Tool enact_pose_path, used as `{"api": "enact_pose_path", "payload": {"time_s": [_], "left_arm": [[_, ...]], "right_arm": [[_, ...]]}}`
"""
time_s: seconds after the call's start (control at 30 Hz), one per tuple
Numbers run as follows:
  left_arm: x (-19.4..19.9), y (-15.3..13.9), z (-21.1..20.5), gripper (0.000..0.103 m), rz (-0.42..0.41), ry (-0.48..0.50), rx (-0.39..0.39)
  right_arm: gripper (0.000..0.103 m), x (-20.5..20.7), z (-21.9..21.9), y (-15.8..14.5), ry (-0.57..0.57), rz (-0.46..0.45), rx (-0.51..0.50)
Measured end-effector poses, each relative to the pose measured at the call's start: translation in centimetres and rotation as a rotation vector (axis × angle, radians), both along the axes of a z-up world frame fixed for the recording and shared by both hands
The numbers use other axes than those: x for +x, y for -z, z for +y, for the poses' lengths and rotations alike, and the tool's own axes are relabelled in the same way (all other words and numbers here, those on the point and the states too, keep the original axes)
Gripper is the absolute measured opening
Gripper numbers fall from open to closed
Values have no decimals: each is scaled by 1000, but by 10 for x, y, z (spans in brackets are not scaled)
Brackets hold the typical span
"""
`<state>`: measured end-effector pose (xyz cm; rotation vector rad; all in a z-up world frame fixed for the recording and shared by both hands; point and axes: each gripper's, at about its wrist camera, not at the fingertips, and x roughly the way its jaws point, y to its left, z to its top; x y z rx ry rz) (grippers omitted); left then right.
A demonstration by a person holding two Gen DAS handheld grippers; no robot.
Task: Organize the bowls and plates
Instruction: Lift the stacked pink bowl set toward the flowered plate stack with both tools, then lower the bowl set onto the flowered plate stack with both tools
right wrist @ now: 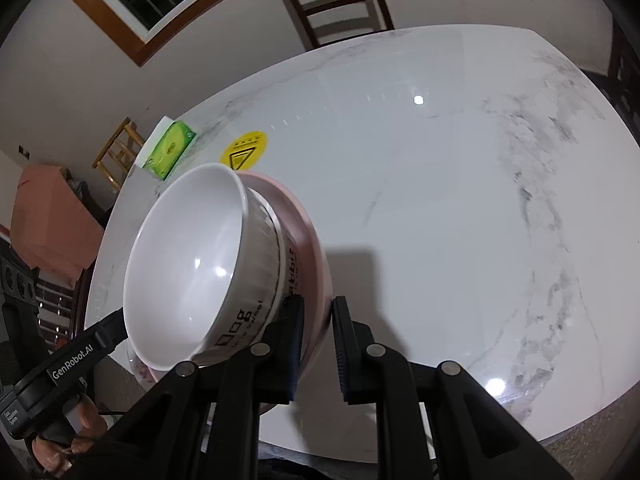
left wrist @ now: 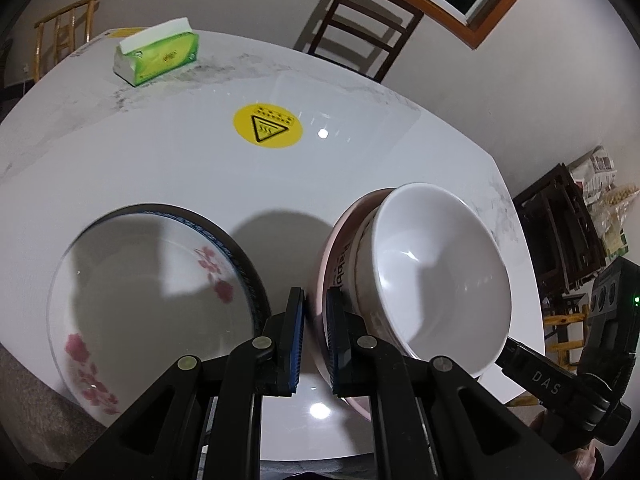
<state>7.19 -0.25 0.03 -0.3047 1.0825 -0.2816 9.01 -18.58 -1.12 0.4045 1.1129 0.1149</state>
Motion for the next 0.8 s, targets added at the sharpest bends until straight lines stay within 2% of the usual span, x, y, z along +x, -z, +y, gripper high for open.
{"api": "enact_pose_path", "payload": {"time_s": [0.43,0.8], "left_arm": [[-10,-26,61,6,-48,-113,27],[-24,-27,121,6,-49,-223,43]], "right_arm": [[15,13,68,-16,-129,-12,3],[15,23,131,-5,-232,24,13]]}}
